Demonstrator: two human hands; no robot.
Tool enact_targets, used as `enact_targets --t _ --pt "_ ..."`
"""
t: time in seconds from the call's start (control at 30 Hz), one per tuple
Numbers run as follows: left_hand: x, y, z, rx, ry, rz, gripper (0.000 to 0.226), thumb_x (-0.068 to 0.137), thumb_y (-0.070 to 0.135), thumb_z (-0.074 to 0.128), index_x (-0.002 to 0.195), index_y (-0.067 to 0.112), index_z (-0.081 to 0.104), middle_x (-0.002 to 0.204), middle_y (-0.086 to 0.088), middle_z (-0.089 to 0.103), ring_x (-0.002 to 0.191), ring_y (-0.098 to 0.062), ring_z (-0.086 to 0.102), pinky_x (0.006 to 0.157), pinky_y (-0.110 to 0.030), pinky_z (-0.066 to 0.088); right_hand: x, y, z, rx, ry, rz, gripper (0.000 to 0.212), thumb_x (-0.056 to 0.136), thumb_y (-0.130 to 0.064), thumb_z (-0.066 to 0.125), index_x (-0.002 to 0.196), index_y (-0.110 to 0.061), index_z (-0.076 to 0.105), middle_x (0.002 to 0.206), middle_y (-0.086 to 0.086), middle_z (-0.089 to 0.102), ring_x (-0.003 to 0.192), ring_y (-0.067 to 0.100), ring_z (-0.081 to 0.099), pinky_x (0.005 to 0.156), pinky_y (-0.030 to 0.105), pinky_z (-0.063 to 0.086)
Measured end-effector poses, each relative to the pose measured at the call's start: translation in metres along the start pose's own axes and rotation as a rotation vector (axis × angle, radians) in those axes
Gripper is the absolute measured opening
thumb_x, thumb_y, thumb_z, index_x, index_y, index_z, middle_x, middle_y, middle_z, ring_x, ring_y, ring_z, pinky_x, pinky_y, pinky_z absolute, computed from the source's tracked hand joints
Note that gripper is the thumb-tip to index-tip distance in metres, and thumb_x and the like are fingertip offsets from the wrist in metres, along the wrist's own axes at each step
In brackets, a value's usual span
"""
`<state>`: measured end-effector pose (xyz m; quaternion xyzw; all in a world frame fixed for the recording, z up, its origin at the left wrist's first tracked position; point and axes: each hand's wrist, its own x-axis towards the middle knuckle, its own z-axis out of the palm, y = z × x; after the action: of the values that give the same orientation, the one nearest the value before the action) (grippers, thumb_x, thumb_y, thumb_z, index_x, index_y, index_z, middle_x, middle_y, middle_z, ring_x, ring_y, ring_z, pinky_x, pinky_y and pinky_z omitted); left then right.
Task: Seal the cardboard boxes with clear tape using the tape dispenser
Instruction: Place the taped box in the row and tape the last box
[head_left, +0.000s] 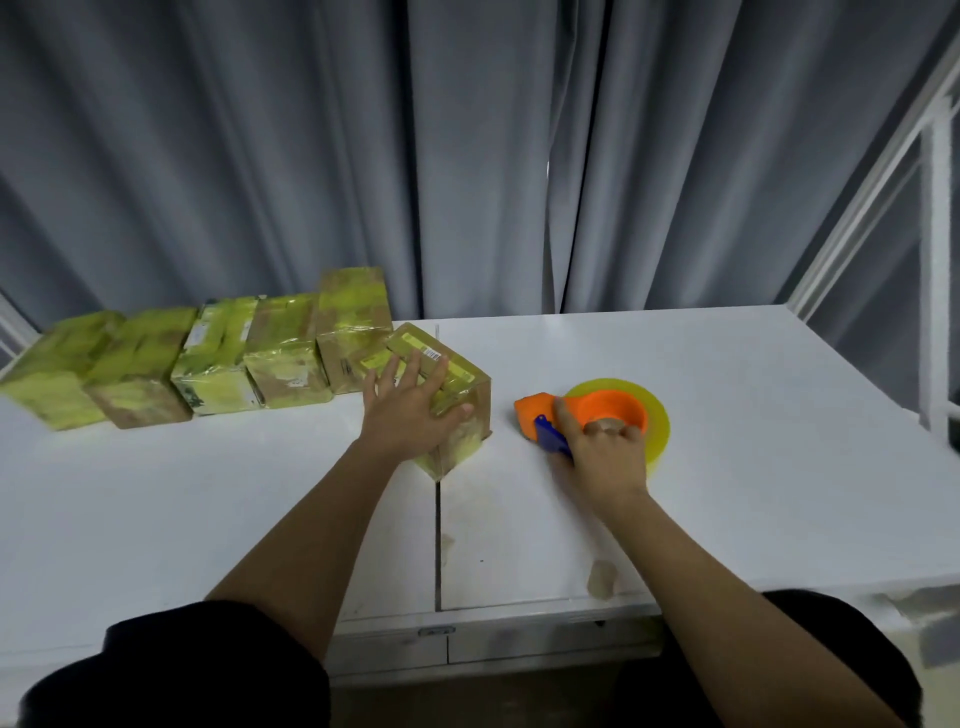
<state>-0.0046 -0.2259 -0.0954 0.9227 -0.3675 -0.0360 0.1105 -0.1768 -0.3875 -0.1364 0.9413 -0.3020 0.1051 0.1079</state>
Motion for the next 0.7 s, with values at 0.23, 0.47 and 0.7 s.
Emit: enact_targets --t 0.23,0.47,0.7 --pt "-0.007 0.009 -0.005 0.04 -0.047 -0.067 0.071 0.089 0.072 0.022 0.15 0.04 0.005 0.161 -0.002 -0.002 0.147 -0.026 -0.007 0.115 -0.049 -0.005 -0.009 -0.015 0.013 0.166 0.075 0.055 0.056 0.067 -0.04 0.078 0.116 -0.014 0.069 0.083 0.018 0.064 0.07 0.036 0.062 0.063 0.048 0.049" --pt "-0.032 0.018 -0.015 0.119 -0.007 -0.099 0.05 0.098 0.053 0.013 0.147 0.046 0.017 0.151 -0.007 0.021 0.132 -0.034 0.022 0.106 -0.048 0.017 -0.028 -0.06 -0.055 1.48 -0.065 0.113 0.041 0.103 -0.01 0.038 0.143 -0.021 0.04 0.135 -0.019 0.044 0.12 -0.01 0.046 0.088 -0.003 0.033" --pt "-0.04 -0.001 0.003 0.065 0.251 -0.068 0.068 0.08 0.065 0.01 0.131 0.045 0.051 0.12 -0.011 0.052 0.103 -0.034 0.045 0.092 -0.047 0.03 -0.009 -0.125 -0.039 1.824 -0.109 0.229 0.048 0.101 -0.037 0.038 0.138 -0.052 0.011 0.16 -0.009 0.009 0.146 0.007 0.014 0.12 0.036 0.017"
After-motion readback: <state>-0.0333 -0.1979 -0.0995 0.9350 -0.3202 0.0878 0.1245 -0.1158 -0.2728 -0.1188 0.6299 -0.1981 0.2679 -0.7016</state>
